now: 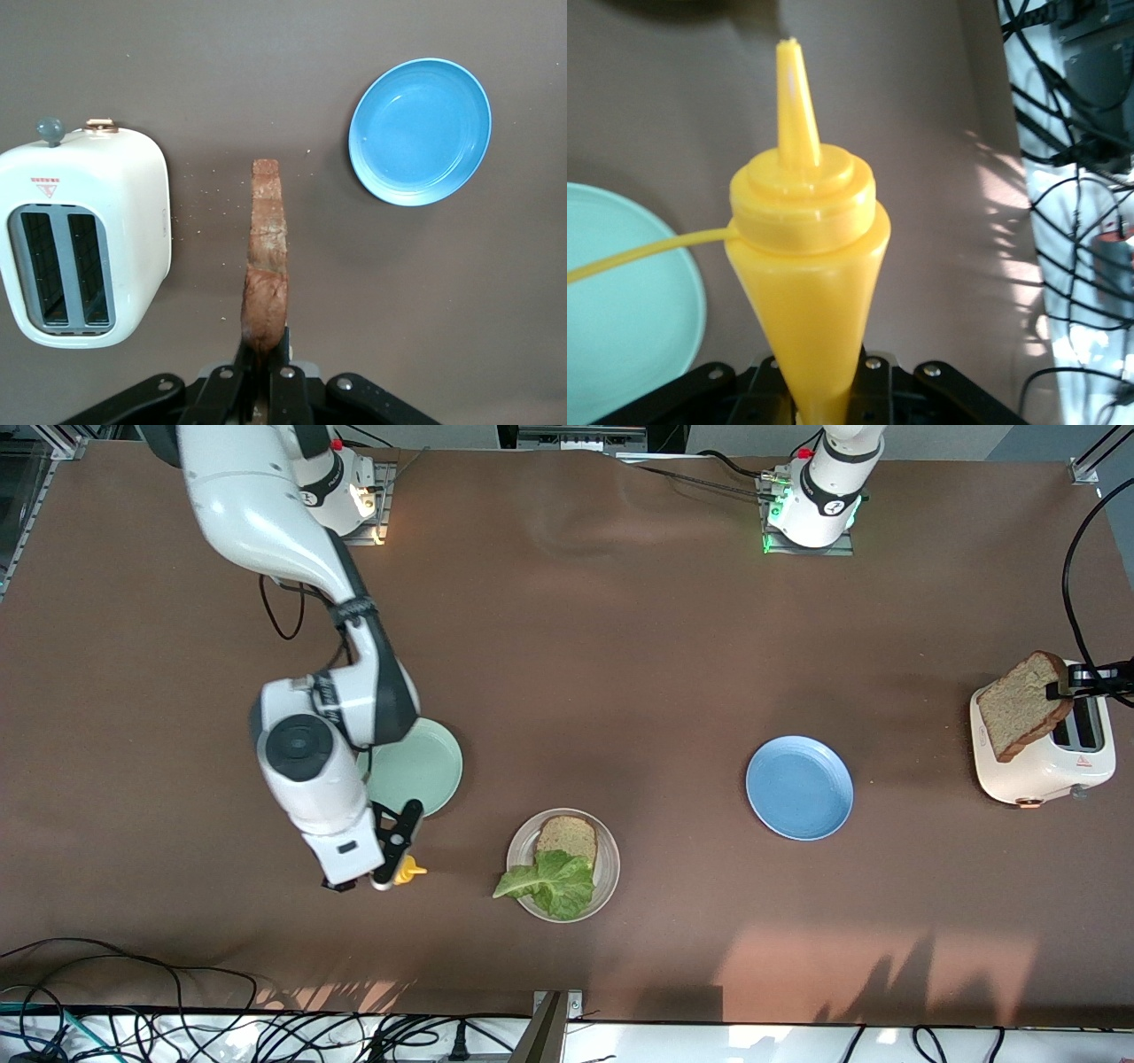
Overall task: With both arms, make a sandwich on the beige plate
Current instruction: 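Set the mustard down while the left gripper carries toast to the plate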
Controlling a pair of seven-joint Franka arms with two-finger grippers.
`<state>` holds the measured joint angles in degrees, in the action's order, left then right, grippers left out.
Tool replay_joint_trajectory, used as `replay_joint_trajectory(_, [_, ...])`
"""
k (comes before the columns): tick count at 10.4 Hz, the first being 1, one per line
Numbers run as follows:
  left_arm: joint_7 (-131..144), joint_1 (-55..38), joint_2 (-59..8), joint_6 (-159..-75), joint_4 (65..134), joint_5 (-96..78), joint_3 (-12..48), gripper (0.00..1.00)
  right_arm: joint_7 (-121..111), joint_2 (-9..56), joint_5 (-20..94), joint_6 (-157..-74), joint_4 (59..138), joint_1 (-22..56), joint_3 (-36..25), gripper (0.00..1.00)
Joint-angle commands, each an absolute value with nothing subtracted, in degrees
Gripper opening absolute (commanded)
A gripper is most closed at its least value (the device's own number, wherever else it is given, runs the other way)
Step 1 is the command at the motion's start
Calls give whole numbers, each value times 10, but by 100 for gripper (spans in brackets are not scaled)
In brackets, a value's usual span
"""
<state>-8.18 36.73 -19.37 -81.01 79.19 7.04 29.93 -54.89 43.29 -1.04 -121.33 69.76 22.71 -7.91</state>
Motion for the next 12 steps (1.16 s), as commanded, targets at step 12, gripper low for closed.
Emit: replay_joint_trajectory(12, [380, 158, -273, -1036, 783, -117, 298, 1, -1236, 543, 554, -811, 702, -96, -48, 0])
